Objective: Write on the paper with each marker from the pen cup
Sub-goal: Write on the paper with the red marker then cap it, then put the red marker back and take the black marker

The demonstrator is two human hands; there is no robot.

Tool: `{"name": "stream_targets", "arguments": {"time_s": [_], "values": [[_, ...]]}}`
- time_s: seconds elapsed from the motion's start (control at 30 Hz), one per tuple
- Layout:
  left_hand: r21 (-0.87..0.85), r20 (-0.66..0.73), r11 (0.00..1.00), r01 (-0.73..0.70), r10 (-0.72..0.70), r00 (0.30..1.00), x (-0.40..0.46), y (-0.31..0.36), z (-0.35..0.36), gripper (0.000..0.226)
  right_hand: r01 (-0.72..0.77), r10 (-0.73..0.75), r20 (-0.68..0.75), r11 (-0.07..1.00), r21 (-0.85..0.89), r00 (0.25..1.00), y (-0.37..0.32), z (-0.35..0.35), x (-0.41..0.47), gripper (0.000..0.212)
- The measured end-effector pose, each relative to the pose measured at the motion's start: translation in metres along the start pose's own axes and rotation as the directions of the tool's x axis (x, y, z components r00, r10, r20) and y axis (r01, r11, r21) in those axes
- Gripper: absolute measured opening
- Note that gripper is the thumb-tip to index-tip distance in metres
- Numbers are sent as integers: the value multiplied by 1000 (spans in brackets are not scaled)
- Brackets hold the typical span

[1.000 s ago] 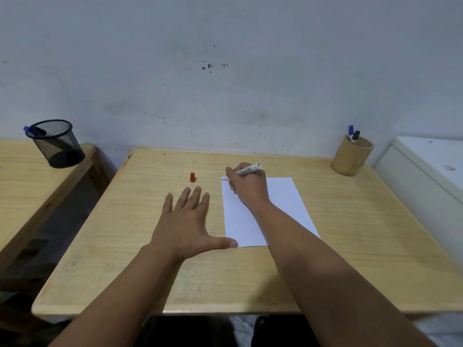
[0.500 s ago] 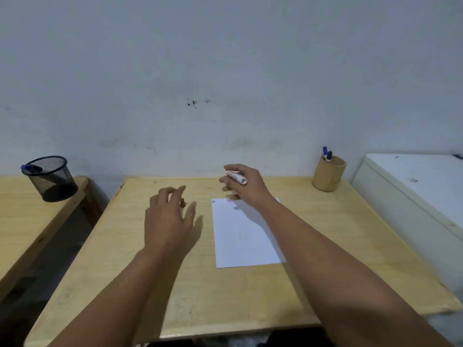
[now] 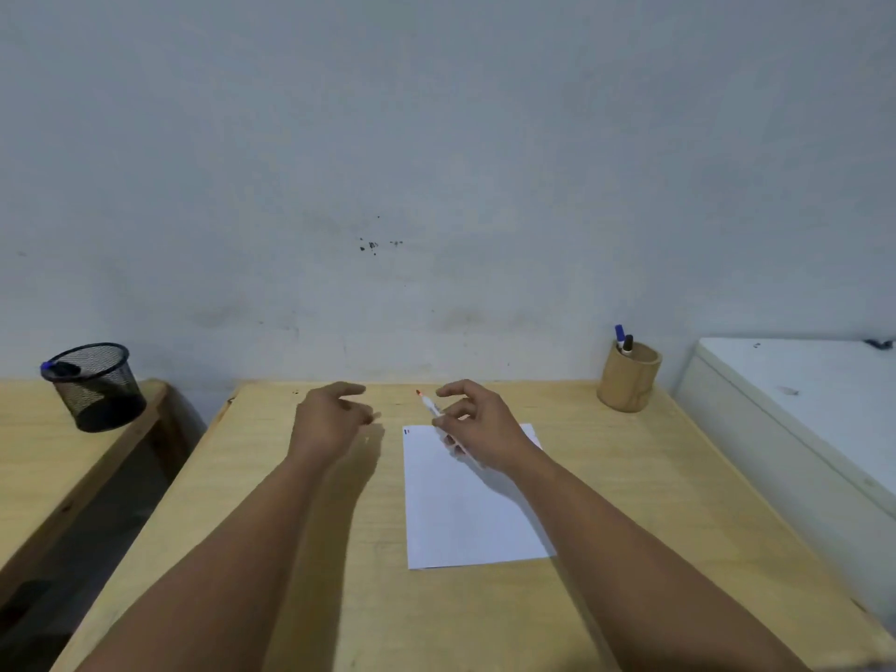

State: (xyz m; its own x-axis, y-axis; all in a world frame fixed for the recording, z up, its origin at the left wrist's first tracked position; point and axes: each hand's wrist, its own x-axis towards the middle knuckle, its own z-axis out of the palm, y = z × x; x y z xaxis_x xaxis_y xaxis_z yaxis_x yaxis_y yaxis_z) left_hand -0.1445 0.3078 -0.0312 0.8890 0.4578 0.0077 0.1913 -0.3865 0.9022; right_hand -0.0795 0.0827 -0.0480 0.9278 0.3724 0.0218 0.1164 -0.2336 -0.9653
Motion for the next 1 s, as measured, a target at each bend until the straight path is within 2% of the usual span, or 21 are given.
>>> {"name": "stream_targets", "arguments": {"time_s": [0.07,0.17,0.3,0.37,0.43,0.63,0.73,0.83,0.93,1.0], "values": [[-210,48,976,55,-46,998,3,15,1,14,33,-32,6,998,-55,999,4,2,1,28],[-322,103,945,51,-19,995,2,27,-1,10,64,-64,7,990,-126,998,7,8,4,24],[-285,130,959,0,38,991,3,43,5,12,95,-97,-3,980,-174,995,0,3,7,24],[-250,230,966,-60,119,966,-33,95,49,11,74,-98,-157,985,-156,983,-5,-60,-36,23],[-233,248,968,-93,152,957,-35,100,53,10,79,-102,-151,986,-149,983,-4,-65,-34,23],[-167,251,980,-110,150,956,-38,97,61,7,103,-127,-150,982,-158,981,-4,-60,-36,21],[-180,257,979,-99,144,956,-42,107,82,7,107,-131,-183,985,-137,974,-5,-78,-47,20],[-117,290,984,-134,163,943,-50,123,112,9,83,-112,-220,987,-136,969,2,-106,-59,22],[-182,360,974,-138,197,912,-53,148,145,11,70,-113,-259,983,-169,959,8,-143,-66,23],[-267,366,959,-95,192,911,-51,166,170,22,52,-129,-324,970,-236,937,2,-181,-65,24]]}}
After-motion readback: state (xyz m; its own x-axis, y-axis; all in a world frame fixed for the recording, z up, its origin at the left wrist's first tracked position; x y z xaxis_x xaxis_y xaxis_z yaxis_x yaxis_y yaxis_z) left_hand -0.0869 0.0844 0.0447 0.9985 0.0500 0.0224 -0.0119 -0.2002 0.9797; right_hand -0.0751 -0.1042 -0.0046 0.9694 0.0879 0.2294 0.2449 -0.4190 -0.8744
